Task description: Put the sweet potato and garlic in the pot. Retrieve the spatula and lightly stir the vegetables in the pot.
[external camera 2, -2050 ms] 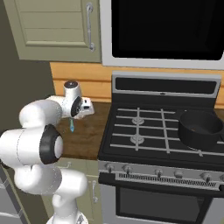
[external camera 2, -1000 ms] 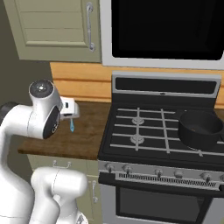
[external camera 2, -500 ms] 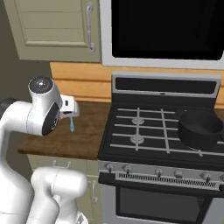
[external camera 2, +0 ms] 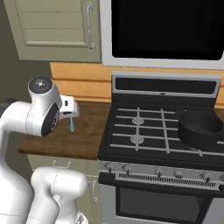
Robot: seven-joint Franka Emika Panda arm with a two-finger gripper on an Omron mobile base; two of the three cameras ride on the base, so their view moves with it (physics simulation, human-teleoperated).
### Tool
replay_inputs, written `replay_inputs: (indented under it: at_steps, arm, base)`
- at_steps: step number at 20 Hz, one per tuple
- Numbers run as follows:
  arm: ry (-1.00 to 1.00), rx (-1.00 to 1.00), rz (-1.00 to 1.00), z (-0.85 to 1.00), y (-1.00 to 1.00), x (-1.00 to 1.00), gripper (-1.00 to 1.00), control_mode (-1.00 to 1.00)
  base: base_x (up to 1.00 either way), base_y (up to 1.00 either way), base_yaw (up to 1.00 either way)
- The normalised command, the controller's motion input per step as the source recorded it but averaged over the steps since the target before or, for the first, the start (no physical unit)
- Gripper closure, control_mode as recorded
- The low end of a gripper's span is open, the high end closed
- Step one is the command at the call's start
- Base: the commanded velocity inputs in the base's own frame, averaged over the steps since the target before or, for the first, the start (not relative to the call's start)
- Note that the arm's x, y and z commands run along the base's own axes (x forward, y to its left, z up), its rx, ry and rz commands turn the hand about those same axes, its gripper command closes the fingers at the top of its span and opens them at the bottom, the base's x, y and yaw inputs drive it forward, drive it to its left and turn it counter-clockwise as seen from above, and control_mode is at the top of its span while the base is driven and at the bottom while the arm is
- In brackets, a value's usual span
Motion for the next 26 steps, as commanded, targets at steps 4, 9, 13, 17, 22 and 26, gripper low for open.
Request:
replay_inputs:
  at_steps: [4,9,13,17,22,26]
  arm:
    - [0.00,0.00,0.00,0.00,0.00,0.00,1.00,1.00]
    - [0.00,0.00,0.00,0.00,0.00,0.00,1.00,1.00]
    - [0.00,0.00,0.00,0.00,0.00,0.00,1.00,1.00]
    - [0.00,0.00,0.00,0.00,0.00,0.00,1.00,1.00]
    - [0.00,0.00,0.00,0.00,0.00,0.00,1.00,1.00]
    - [0.00,0.00,0.00,0.00,0.00,0.00,1.00,1.00]
  base:
    - [-0.01,-0.29,0.00]
    - [-0.15,-0.85,0.00]
    - [-0.04,-0.93,0.00]
    - [0.00,-0.95,0.00]
    - [0.05,-0.96,0.00]
    - [0.10,-0.92,0.00]
